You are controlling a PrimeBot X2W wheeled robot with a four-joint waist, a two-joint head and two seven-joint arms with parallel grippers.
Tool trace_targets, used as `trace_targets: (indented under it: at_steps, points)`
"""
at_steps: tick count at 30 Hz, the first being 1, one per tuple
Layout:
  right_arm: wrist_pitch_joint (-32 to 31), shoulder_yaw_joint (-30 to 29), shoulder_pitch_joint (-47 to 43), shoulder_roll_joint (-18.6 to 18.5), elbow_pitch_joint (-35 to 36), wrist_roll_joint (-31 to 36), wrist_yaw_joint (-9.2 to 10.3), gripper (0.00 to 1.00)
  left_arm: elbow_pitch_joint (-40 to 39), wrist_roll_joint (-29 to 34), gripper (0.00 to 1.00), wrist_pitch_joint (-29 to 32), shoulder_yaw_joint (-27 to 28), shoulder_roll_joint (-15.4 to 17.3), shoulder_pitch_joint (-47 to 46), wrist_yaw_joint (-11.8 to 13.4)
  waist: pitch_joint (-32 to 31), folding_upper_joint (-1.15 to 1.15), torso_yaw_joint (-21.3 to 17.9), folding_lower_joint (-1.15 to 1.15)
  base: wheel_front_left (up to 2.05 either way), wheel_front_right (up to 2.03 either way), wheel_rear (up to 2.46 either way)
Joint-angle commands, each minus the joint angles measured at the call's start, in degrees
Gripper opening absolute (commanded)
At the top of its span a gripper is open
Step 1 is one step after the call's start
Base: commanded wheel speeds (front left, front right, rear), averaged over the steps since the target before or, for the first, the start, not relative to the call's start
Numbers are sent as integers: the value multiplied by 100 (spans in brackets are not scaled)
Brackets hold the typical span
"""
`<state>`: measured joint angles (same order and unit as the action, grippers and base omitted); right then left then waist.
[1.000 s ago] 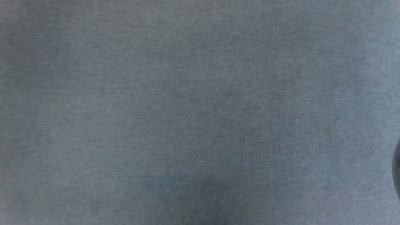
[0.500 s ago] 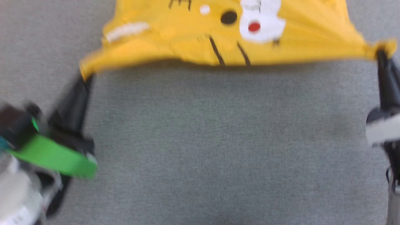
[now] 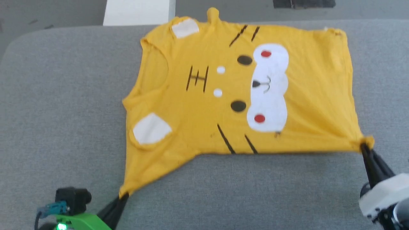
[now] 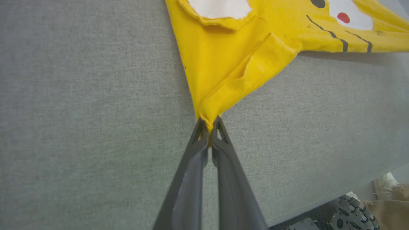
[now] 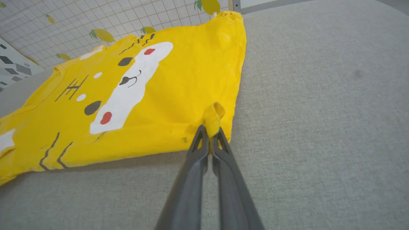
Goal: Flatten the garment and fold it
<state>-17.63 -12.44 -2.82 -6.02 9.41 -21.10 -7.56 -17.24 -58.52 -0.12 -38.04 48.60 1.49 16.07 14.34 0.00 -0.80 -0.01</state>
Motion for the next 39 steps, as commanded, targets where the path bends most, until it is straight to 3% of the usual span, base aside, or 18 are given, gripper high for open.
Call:
trace_targets:
  at_steps: [1,12,22,30,39]
  points:
    - [-147,-48,-175,-19,-11,63,8,0,23,-186,0,132,-31,16,192,58,-275,0,56,1,0,0,0]
    - [-1499,199,-1461,-589,66,276,8,0,-163,-984,0,907,-265,281,991,392,-642,0,112,1,0,0,0]
    - [-2195,-42,-2213,-433,583,-43,8,0,-678,-1453,0,816,-138,450,1631,551,-826,0,154,1,0,0,0]
    - [-1810,-162,-1857,-479,1034,63,8,0,-865,-922,0,211,299,560,1197,573,-676,0,103,1,0,0,0]
    - [-854,110,-330,-859,961,418,8,0,-571,250,0,-142,567,472,-524,101,241,0,-131,1,0,0,0]
